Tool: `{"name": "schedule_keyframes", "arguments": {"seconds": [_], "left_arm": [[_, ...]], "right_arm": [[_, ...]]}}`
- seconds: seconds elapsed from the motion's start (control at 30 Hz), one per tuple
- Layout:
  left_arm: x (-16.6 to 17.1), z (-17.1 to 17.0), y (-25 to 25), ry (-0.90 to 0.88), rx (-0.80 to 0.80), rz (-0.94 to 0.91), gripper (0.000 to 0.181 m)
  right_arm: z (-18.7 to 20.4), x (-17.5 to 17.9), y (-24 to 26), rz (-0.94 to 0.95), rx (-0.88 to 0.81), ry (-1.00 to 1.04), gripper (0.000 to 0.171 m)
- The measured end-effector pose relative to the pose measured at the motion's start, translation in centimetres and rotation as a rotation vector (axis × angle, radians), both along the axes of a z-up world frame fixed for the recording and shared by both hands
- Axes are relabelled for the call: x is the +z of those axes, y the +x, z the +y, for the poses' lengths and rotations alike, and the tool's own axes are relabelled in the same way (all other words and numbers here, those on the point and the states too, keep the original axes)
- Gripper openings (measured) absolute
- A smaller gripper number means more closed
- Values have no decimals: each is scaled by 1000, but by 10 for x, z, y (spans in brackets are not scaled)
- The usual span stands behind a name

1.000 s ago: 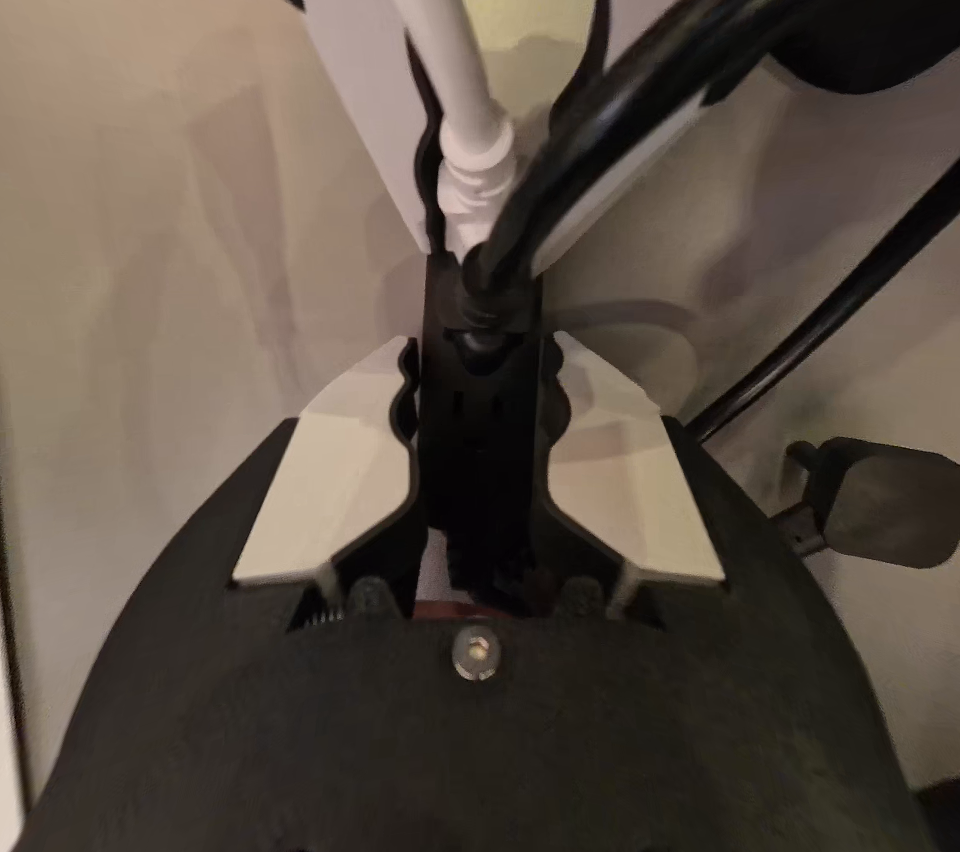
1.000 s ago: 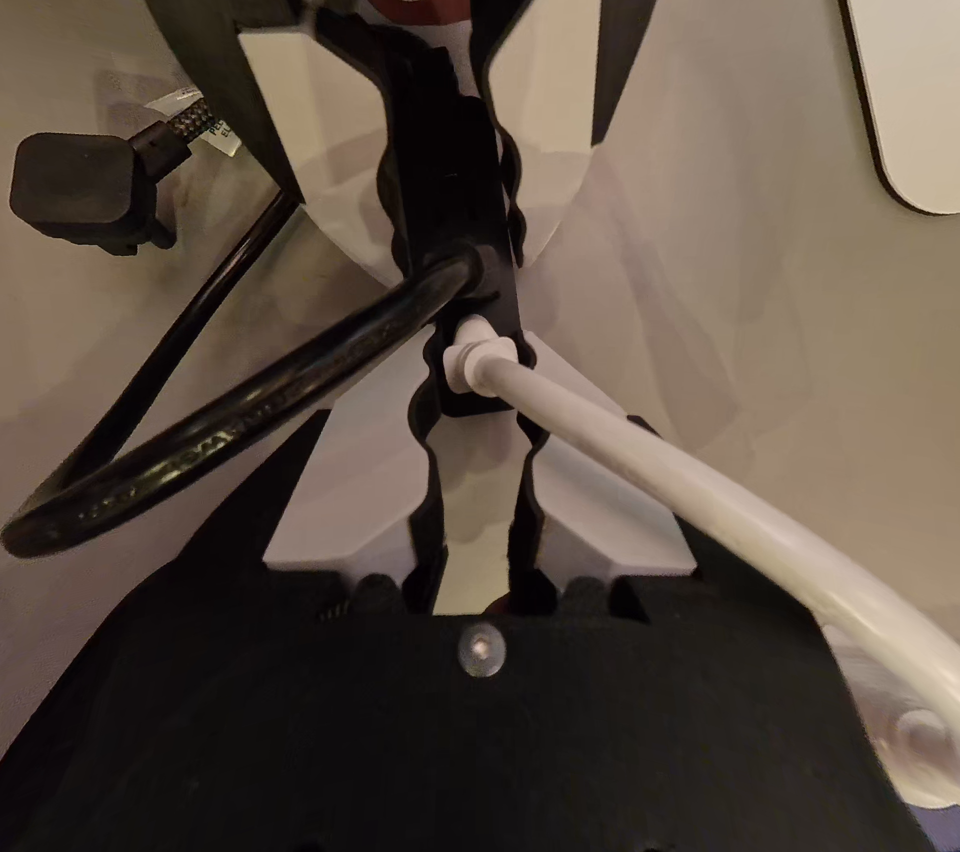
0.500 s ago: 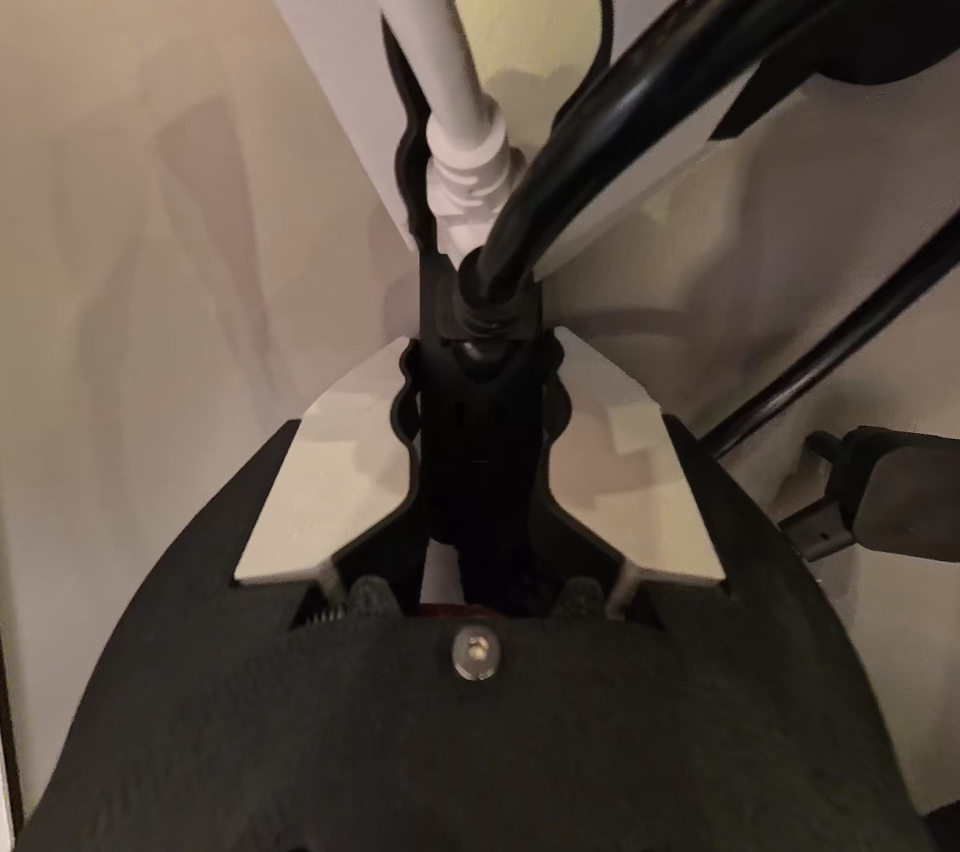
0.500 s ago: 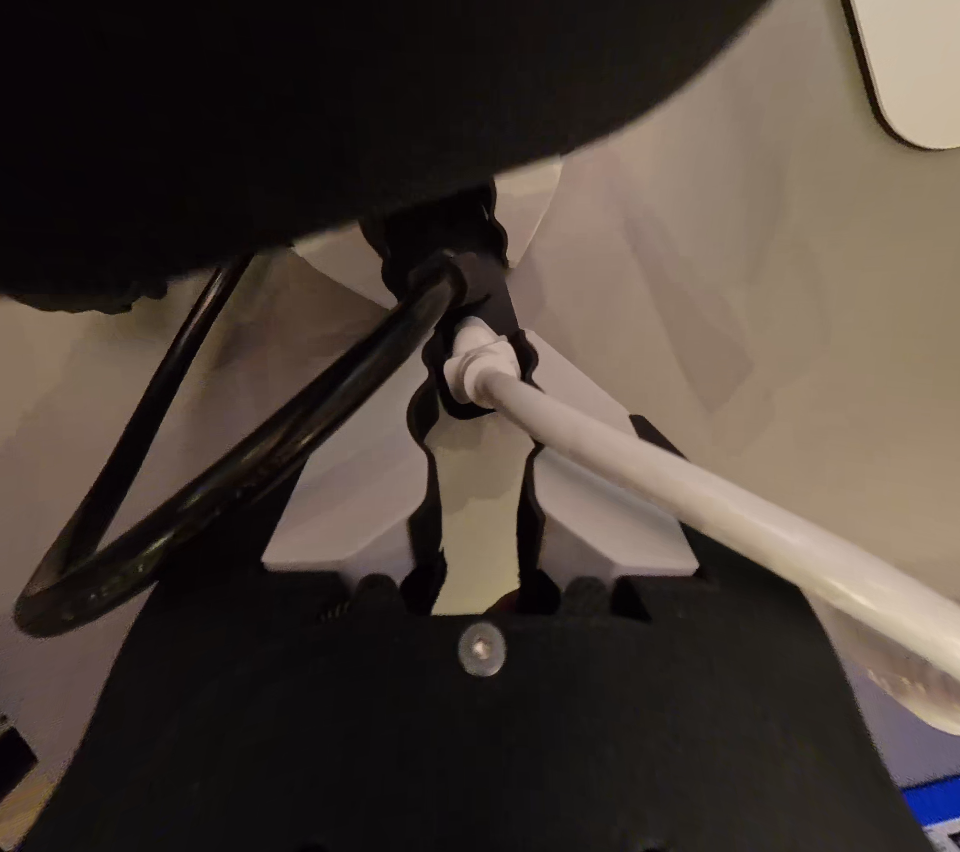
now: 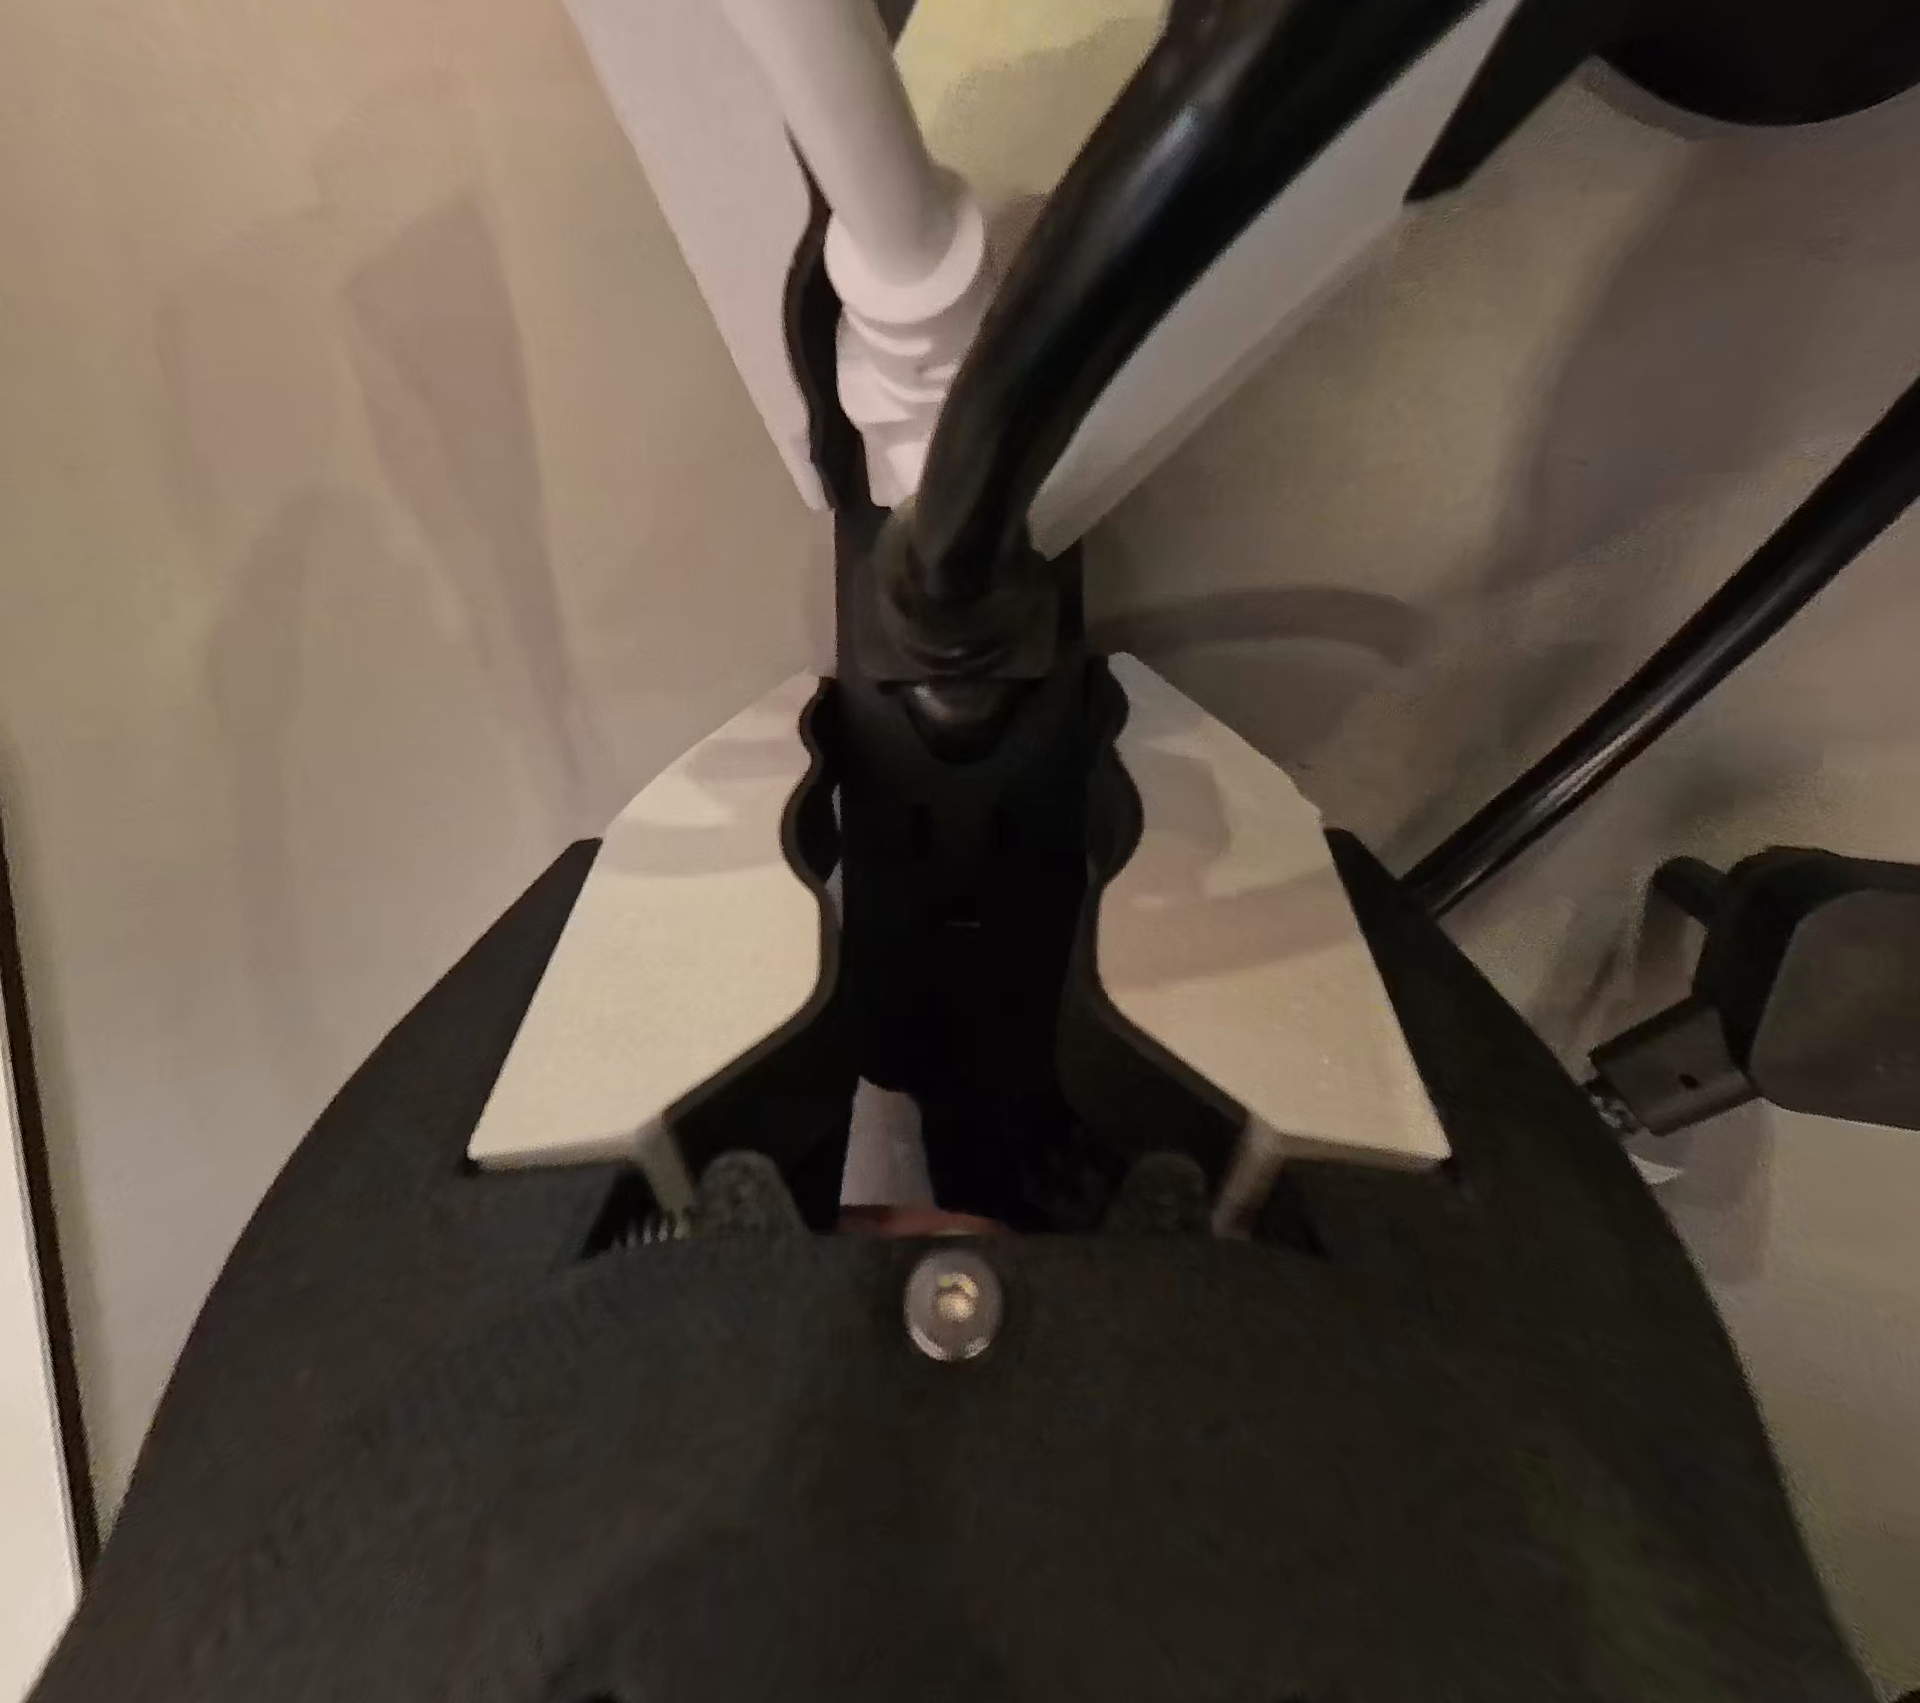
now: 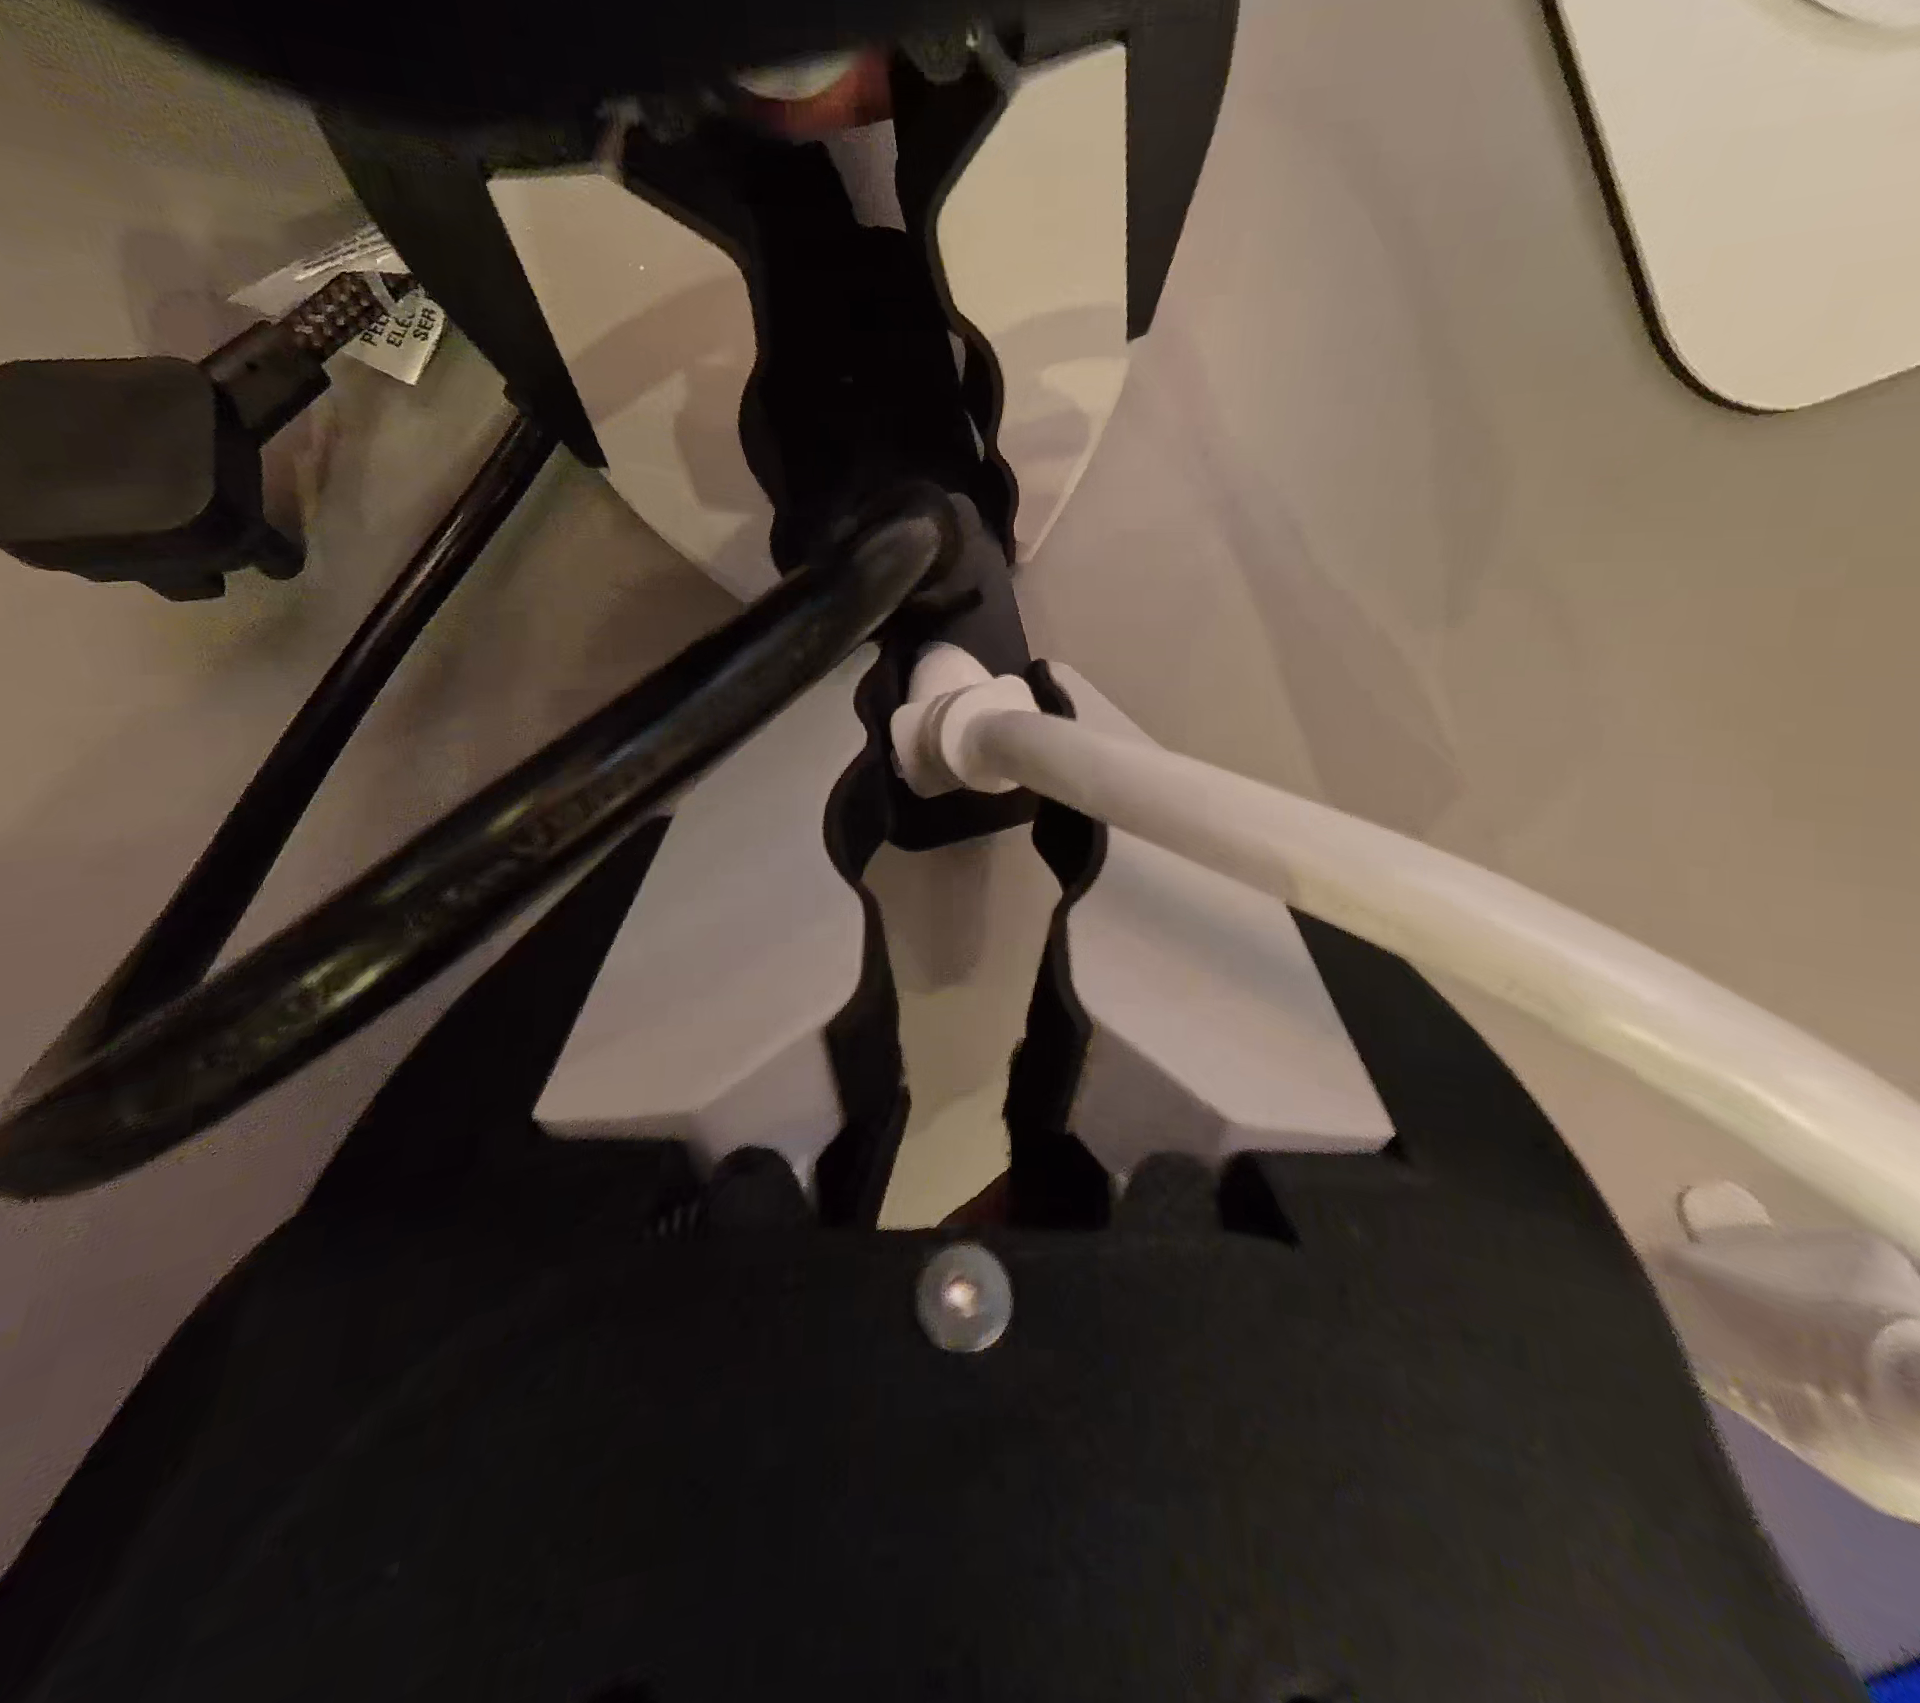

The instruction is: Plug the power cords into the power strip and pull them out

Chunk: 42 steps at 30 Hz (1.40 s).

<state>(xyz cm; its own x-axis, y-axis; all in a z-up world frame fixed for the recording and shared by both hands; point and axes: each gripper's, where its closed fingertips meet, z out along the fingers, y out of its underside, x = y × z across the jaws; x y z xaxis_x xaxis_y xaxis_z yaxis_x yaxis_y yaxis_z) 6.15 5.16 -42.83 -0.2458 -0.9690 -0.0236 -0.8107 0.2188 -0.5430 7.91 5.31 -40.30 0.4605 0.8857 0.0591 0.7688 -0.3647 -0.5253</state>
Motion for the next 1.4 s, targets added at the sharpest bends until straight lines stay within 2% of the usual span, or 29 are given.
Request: {"name": "schedule_keyframes", "arguments": {"seconds": [0.2, 0.27, 0.73, 1.07, 1.27, 1.4], "left_arm": [[0, -1, 1, -13, -10, -12, 44], [0, -1, 1, -14, -13, -14, 44], [-1, -1, 1, -18, -22, -17, 45], [-1, -4, 1, -4, -39, -23, 46], [-2, -3, 3, 6, -51, -47, 46], [-1, -3, 4, -4, -43, -58, 45]], "right_arm": [[-1, 0, -1, -31, 78, -34, 20], [-4, -1, -1, -45, 117, -49, 27], [-6, -1, -1, -101, 338, -64, 21], [-10, 1, -1, -208, 343, 130, 21], [-7, 1, -1, -84, 280, -38, 21], [-6, 3, -3, 71, 211, -199, 22]]}}
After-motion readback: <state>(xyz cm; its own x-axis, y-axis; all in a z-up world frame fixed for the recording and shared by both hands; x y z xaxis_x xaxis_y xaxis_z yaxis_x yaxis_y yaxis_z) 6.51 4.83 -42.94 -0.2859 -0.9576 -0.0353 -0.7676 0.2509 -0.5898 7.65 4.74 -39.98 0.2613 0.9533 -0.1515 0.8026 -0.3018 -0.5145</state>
